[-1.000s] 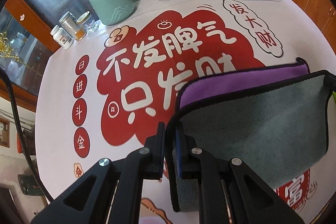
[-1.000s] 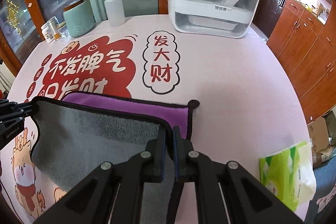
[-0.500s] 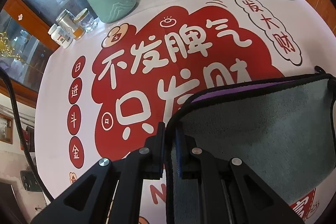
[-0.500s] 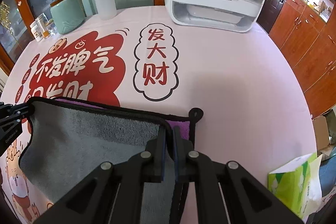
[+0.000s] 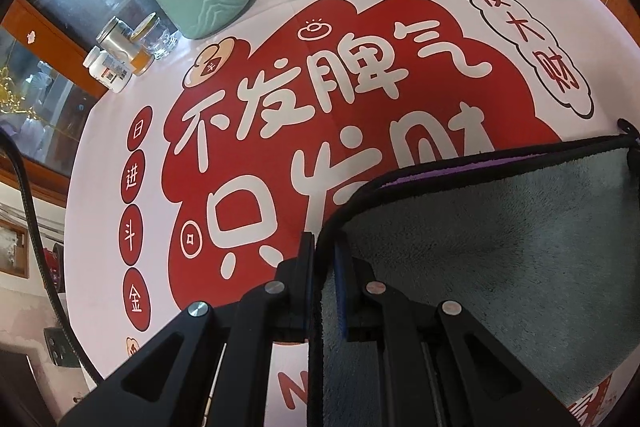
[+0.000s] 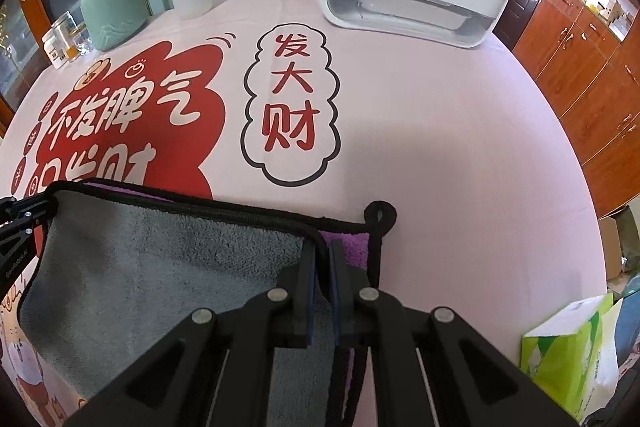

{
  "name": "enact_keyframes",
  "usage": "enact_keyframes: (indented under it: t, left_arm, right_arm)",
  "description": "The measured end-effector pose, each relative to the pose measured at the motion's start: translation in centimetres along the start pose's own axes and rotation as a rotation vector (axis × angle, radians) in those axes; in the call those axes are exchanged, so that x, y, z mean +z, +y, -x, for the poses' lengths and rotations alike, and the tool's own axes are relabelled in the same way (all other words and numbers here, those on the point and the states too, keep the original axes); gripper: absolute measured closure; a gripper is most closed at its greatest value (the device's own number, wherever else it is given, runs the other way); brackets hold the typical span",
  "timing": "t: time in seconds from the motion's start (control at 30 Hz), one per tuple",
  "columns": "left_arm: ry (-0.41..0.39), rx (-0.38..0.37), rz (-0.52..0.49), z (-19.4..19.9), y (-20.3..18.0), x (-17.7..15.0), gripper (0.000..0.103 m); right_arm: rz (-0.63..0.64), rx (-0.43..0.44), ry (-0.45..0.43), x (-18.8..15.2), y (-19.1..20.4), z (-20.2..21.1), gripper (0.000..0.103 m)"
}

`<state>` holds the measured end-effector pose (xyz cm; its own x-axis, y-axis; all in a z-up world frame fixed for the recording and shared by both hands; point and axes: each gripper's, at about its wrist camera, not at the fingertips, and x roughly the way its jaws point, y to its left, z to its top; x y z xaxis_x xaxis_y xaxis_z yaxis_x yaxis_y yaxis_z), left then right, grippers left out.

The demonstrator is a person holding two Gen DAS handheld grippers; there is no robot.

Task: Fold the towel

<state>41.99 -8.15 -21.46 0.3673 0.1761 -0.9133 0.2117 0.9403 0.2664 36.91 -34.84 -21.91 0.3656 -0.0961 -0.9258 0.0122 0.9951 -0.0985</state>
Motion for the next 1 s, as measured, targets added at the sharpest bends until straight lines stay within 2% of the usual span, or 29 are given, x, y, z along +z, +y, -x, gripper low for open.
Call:
enact_keyframes:
  t: [0.4,0.63,0.87,0.93,1.0]
  left_arm:
    - [-0.026,0.029,-0.022,-0.33,-0.53,-0.05,0.092]
    - [-0.027,0.01,0.014,-0.58,0.1,0.42,0.091]
    - [-0.042,0.034,0.006,-0.68,-0.28,0.44,0.091]
    - [-0.043,0.037,0.003,-0.66,-0.33,0.44,0.091]
    - [-0.044,0.048,0.002,-0.61,-0.38,0.41,0.086]
  right_arm:
    - [0.003,-0.021,0.004,-0.06,0.33,-0.63,0.097]
    - [0.007,-0.03,0.001,-0.23,0.44,-0.96,0.097]
    - [0.01,-0.034,-0.003,-0.29,0.47,-0.87,0.097]
    - [0.014,-0.044,-0.007,-0.37,0.58,-0.7,0.092]
    - [0.005,-0.044,-0.011,-0.39,0.49,-0.33,0.087]
